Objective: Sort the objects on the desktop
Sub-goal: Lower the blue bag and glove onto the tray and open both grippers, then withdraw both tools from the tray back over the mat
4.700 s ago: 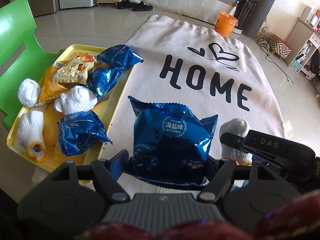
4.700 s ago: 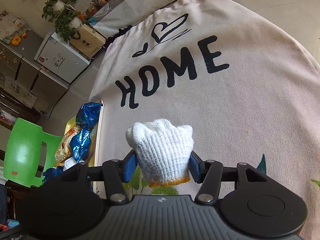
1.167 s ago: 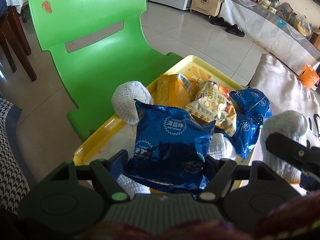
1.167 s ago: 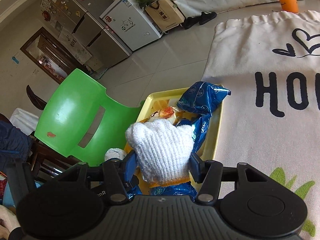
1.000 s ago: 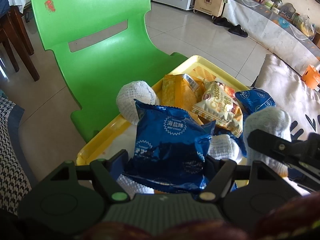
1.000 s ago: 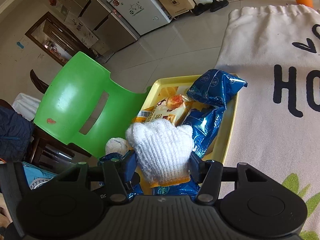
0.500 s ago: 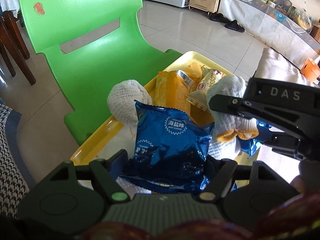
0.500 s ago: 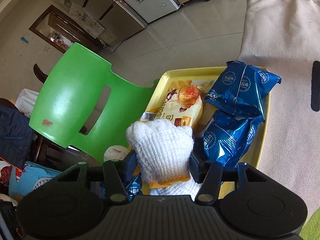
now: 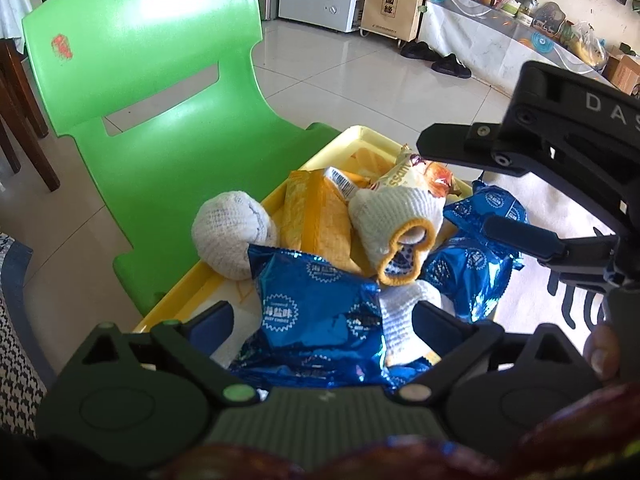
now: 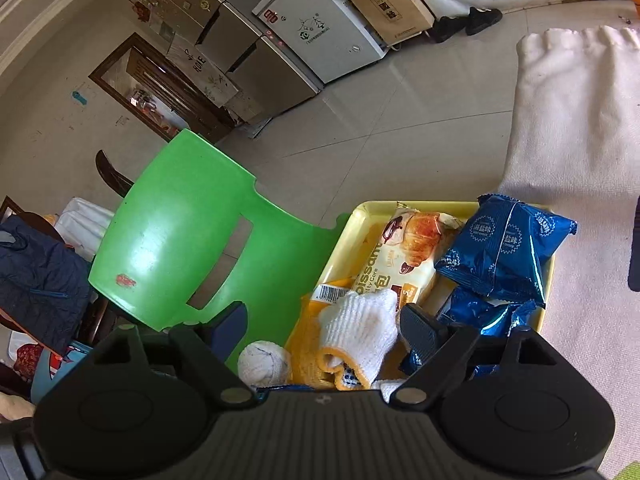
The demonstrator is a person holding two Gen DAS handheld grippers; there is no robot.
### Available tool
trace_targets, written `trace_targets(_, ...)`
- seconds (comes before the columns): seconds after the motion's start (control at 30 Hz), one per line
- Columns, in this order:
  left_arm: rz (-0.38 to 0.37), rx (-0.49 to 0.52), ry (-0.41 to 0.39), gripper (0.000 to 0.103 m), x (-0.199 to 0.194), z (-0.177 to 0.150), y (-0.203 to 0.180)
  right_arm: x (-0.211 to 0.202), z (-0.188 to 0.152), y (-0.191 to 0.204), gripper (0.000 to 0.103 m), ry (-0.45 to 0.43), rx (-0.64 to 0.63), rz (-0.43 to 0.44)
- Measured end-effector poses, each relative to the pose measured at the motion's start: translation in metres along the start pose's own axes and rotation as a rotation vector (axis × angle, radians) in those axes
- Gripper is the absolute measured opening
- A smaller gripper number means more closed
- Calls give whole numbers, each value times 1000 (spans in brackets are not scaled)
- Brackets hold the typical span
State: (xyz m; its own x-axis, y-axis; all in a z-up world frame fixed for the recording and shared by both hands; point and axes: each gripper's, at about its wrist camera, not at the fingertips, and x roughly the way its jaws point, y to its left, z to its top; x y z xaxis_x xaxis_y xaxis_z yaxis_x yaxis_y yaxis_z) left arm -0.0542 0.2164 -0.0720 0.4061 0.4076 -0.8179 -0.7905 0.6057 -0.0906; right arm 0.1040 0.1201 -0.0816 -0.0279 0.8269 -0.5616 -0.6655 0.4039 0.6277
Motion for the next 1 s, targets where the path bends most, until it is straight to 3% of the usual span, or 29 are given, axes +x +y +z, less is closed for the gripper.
trace_targets(0.37,-6,30,-27,102,-21,-4,-3,-54,-17,-1,84,-55,1,-91)
trace_targets(0.67,-45,123,-10,102,-43,-15,-14,-99,-39,1,84,-98,14,-164)
trace_targets(1.0,-48,127,30,102,-69,-34,-14,-142,-64,3,86,-125,22,-236)
